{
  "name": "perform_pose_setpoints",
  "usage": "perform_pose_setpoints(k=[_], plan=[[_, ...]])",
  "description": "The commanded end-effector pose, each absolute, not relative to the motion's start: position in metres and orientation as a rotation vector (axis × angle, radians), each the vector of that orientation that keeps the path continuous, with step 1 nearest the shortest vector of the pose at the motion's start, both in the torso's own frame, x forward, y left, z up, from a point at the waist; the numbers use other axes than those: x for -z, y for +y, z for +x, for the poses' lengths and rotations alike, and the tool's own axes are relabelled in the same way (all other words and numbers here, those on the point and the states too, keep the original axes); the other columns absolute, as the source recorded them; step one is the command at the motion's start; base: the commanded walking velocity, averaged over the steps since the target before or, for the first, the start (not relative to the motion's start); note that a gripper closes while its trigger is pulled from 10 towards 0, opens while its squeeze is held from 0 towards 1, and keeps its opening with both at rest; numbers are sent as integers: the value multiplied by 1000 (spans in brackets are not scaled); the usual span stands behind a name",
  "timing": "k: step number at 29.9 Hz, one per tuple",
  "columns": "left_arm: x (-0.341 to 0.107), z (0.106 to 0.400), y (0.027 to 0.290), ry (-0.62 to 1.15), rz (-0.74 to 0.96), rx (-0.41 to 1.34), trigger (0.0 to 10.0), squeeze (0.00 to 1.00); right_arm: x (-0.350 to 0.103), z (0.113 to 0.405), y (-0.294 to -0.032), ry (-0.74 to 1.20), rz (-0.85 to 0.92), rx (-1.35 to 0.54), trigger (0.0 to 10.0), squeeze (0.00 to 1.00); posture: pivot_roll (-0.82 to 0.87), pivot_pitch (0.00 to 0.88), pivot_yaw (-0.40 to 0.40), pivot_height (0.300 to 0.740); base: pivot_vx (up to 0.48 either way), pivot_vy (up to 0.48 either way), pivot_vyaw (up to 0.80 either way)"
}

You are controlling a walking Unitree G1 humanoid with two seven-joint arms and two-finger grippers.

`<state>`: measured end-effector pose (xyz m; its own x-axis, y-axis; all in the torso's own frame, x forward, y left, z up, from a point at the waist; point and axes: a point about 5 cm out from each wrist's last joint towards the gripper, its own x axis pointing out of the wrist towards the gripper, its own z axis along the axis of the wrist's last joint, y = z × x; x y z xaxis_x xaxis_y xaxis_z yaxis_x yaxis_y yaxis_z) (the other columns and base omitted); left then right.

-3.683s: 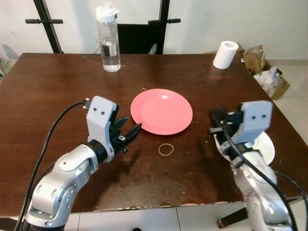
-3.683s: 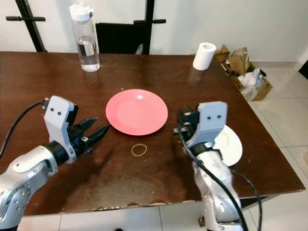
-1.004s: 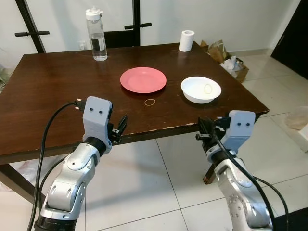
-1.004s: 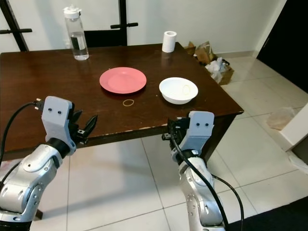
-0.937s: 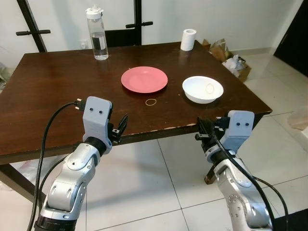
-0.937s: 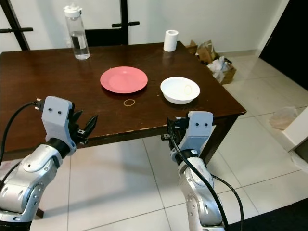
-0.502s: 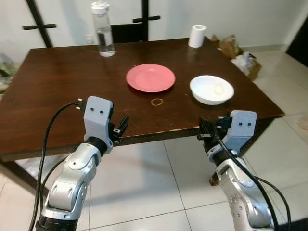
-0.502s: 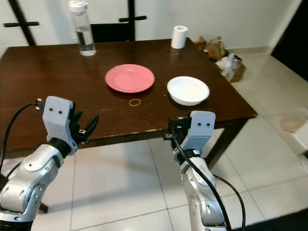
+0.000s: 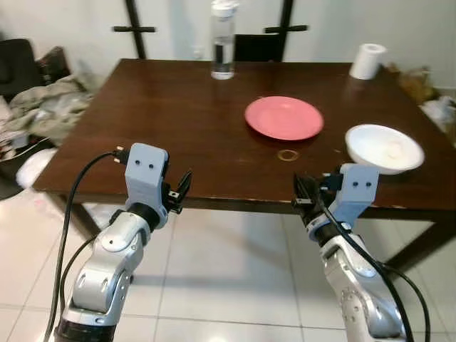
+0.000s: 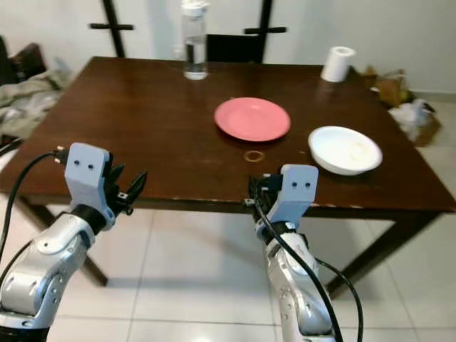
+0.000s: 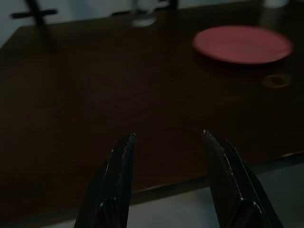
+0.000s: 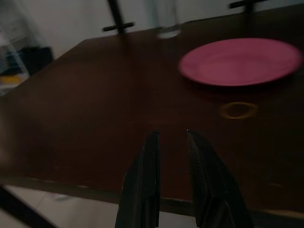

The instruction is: Setting the table

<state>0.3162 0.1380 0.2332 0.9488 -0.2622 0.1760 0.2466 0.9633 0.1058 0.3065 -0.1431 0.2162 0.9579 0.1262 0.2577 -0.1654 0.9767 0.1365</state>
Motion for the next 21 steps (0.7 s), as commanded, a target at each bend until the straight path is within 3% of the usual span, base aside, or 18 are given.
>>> perform_pose_setpoints(k=[1,21], plan=[[-228,316,139,-162,94,256,10000,0,-213,305,-143,-243,174,-151,10000,0,118,176,71,740,0,0,781],[-228,317,140,-159,108,254,10000,0,-212,305,-143,-243,176,-149,10000,0,122,171,76,740,0,0,781]])
